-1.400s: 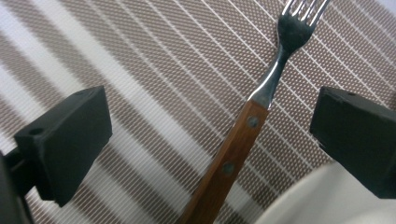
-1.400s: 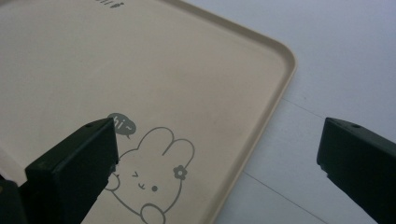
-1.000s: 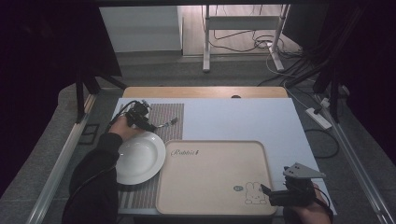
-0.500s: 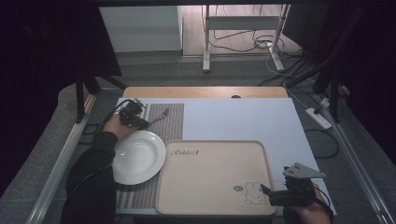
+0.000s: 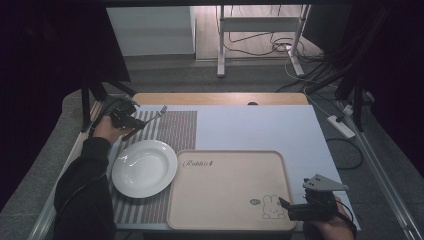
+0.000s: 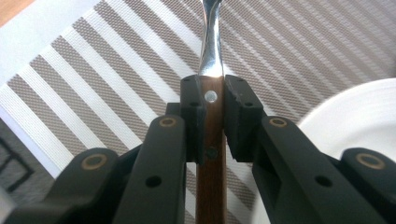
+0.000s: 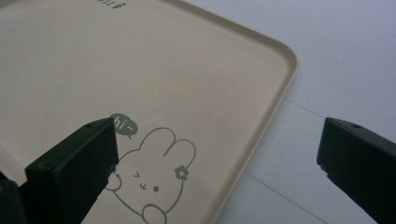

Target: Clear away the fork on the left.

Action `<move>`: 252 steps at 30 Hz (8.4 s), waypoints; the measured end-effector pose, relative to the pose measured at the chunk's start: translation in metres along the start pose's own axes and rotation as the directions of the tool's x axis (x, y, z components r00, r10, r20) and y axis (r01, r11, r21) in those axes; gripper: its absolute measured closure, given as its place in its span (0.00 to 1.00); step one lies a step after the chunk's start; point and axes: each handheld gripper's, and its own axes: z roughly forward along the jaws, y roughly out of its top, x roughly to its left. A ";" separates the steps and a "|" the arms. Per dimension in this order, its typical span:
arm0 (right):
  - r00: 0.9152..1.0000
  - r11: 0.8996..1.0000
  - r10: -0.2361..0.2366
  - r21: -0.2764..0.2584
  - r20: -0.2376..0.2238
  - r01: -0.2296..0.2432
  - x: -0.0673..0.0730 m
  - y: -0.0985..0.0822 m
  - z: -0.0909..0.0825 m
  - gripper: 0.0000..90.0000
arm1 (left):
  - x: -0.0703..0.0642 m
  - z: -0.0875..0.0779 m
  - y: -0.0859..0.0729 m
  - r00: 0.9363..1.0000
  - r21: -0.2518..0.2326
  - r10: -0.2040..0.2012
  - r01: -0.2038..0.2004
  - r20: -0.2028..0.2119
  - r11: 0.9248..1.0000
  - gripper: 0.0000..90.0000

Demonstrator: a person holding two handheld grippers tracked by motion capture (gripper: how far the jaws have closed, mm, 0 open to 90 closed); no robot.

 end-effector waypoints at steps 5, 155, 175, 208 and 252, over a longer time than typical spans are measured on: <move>1.000 1.000 -0.003 0.000 -0.001 0.003 0.000 0.000 0.000 0.00 | -0.011 -0.008 -0.005 1.000 -0.016 -0.005 0.006 0.026 1.000 0.87; 0.999 0.999 -0.038 0.007 -0.028 0.038 0.002 0.001 0.001 0.00 | -0.228 0.065 -0.010 0.998 -0.008 0.041 -0.041 0.055 0.999 0.99; 0.999 0.999 -0.040 0.007 -0.028 0.040 0.002 0.001 0.001 0.00 | -0.216 0.052 -0.014 0.993 -0.093 -0.006 0.017 0.121 0.996 0.95; 0.999 0.999 -0.036 0.012 -0.021 0.036 0.003 0.000 0.000 0.00 | -0.199 0.017 -0.030 0.992 -0.216 0.024 0.003 0.121 0.976 0.55; 0.999 0.999 -0.038 0.013 -0.024 0.039 0.003 0.001 0.001 0.00 | -0.182 -0.012 -0.074 0.994 -0.318 -0.009 0.044 0.109 0.947 0.00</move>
